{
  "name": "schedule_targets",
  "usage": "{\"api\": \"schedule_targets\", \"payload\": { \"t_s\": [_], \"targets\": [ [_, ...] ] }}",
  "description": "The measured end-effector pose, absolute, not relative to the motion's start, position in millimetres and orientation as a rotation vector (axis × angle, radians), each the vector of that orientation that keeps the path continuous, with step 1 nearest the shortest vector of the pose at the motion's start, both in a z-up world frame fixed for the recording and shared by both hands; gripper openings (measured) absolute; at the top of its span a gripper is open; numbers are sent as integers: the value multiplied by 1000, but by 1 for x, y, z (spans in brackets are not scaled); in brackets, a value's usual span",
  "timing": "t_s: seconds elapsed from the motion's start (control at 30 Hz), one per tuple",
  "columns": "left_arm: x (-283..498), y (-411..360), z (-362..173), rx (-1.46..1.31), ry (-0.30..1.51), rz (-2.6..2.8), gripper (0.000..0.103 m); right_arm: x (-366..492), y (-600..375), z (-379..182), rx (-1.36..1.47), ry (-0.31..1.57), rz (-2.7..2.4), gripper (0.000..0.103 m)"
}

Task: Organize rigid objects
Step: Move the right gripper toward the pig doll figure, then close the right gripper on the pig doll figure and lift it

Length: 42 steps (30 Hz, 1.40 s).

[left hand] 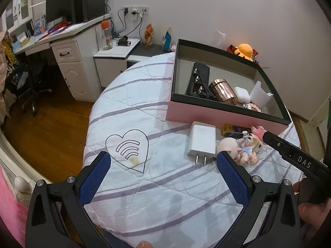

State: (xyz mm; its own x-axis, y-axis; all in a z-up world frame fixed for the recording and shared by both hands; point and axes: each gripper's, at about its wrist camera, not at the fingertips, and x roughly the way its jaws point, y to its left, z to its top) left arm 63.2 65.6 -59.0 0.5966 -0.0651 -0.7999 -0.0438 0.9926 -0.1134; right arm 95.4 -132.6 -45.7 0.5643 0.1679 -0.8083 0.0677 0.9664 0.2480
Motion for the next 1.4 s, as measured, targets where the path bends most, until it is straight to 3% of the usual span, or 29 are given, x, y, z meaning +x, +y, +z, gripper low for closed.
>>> {"api": "schedule_targets", "payload": {
  "t_s": [0.37, 0.87, 1.2, 1.37, 1.4],
  "targets": [
    [74, 65, -68, -118, 954, -13, 103, 99, -124, -43, 273, 976, 134, 81],
    [58, 91, -75, -123, 959, 55, 103, 79, -52, -37, -8, 980, 316, 81],
    [48, 114, -83, -174, 963, 65, 103, 79, -15, -57, -334, 949, 283, 61],
    [48, 115, -82, -176, 956, 62, 103, 77, -10, -68, -402, 930, 280, 58],
    [48, 115, -82, -180, 957, 61, 103, 77, -13, -66, -379, 934, 285, 48]
  ]
}}
